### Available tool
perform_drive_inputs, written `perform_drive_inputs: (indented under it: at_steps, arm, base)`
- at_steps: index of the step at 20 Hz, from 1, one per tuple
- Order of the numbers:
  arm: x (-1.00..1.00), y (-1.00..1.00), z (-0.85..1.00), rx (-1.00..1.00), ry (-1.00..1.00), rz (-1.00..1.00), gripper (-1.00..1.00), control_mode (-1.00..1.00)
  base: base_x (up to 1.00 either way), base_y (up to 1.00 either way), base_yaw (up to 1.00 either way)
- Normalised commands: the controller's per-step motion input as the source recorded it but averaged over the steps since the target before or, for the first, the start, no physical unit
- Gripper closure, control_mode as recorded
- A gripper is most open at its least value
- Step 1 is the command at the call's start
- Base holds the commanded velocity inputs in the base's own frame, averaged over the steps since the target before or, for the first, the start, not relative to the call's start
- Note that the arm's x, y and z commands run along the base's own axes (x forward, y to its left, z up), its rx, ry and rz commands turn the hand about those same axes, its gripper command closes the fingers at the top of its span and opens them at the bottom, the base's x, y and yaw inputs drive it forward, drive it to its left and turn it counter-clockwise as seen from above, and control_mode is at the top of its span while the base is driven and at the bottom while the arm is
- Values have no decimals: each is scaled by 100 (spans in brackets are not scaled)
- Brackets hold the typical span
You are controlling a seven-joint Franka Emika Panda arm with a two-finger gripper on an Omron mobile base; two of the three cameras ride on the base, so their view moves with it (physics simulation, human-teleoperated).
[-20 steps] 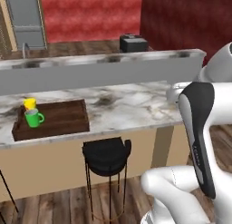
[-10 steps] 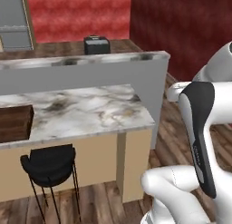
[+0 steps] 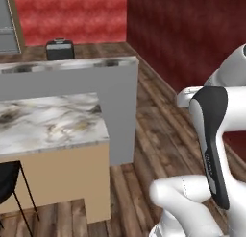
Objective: There is a tray on the dining counter. Grab the cup, mug, and pitcher and place them on the tray. The pitcher may be placed next to the tray if it cannot fit the tray.
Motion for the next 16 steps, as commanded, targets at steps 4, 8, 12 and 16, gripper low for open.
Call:
perform_drive_inputs:
  at_steps: [4, 8, 12, 16]
  arm:
    - [0, 0, 0, 0, 0, 0, -100, 100]
    - [0, 0, 0, 0, 0, 0, -100, 100]
    - [0, 0, 0, 0, 0, 0, -100, 100]
    - [0, 0, 0, 0, 0, 0, -100, 100]
  base:
    - [0, -100, 0]
    - [0, -100, 0]
    - [0, -100, 0]
    - [2, -100, 0]
